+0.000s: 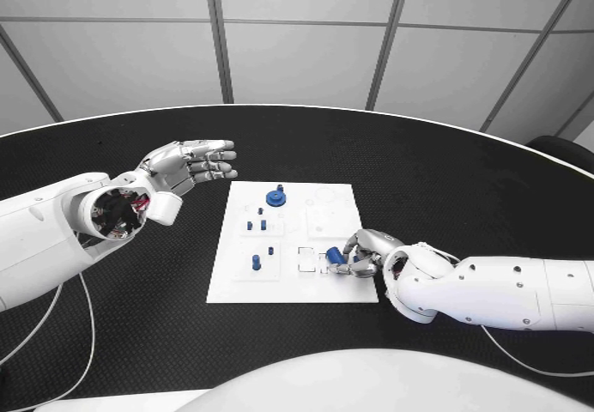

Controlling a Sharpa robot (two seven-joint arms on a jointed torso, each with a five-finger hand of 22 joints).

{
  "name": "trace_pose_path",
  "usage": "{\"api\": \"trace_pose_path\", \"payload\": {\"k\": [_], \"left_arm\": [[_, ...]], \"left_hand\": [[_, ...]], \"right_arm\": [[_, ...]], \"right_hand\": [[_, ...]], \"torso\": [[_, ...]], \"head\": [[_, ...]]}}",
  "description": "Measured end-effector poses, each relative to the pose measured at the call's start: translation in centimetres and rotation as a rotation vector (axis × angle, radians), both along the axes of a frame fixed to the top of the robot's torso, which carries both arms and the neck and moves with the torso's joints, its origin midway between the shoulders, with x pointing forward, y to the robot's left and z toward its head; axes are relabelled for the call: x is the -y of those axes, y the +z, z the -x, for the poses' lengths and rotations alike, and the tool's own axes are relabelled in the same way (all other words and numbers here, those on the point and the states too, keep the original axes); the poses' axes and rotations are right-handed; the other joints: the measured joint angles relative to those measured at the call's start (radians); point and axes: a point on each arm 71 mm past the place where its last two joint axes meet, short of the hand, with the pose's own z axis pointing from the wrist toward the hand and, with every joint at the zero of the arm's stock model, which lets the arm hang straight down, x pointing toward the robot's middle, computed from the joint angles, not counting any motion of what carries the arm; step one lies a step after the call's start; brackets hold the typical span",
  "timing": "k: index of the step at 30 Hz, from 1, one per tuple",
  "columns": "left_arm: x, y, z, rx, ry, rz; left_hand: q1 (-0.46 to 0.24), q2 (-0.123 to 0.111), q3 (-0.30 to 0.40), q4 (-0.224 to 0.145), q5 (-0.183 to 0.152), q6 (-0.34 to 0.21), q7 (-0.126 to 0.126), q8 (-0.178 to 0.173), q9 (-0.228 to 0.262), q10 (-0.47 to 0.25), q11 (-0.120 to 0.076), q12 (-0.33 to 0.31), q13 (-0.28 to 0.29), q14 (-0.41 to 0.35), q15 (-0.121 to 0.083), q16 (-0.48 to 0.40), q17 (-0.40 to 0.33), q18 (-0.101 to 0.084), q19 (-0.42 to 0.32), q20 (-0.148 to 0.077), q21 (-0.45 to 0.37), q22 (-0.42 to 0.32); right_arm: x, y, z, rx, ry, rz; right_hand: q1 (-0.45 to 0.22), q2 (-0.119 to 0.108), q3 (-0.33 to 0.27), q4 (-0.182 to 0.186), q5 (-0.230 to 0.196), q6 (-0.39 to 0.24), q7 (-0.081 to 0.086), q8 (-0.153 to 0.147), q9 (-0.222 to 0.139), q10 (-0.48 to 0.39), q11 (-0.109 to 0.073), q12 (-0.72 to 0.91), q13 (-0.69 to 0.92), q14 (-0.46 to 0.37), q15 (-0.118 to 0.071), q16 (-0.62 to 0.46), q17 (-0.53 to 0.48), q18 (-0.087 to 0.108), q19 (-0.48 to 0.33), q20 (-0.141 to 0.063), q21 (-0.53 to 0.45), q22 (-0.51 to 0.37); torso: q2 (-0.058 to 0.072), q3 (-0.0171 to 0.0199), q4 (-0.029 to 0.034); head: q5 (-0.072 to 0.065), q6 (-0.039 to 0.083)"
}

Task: Assemble the parts on the task board

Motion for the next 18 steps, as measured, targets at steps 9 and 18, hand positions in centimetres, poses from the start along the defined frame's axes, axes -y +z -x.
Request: {"api": "trace_pose_path", "payload": {"k": [9,18], "left_arm": [[0.0,0.0,0.0,-0.002,-0.002,-0.001],[0.1,0.0,0.0,-0.003,-0.005,-0.001]], "left_hand": [[0.000,0.000,-0.003,0.003,0.000,-0.004,-0.004,-0.004,0.000,-0.004,-0.004,0.000,0.000,0.000,0.000,0.000,0.000,0.000,0.000,0.000,0.000,-0.001],[0.000,0.000,-0.003,0.003,0.000,-0.004,-0.004,-0.004,0.000,-0.007,0.000,0.000,-0.001,0.000,0.000,0.000,0.001,0.000,0.000,0.000,-0.004,-0.001]], "right_arm": [[0.0,0.7,0.5,0.033,-0.003,-0.033],[-0.6,2.3,1.5,0.084,-0.002,-0.101]], "right_hand": [[0.054,-0.006,0.143,-0.048,0.105,0.011,0.004,-0.033,-0.010,0.000,0.000,0.000,0.000,0.000,0.000,0.000,0.000,0.000,0.000,0.000,0.012,0.000],[0.026,-0.047,0.264,-0.079,0.168,0.019,0.011,-0.037,-0.010,-0.001,0.001,0.004,0.000,0.000,0.000,0.000,0.000,0.000,0.000,0.000,0.016,0.000]], "torso": [[-0.001,0.0007,0.0000],[-0.002,0.0008,-0.0012]], "head": [[-0.001,0.000],[-0.003,0.000]]}}
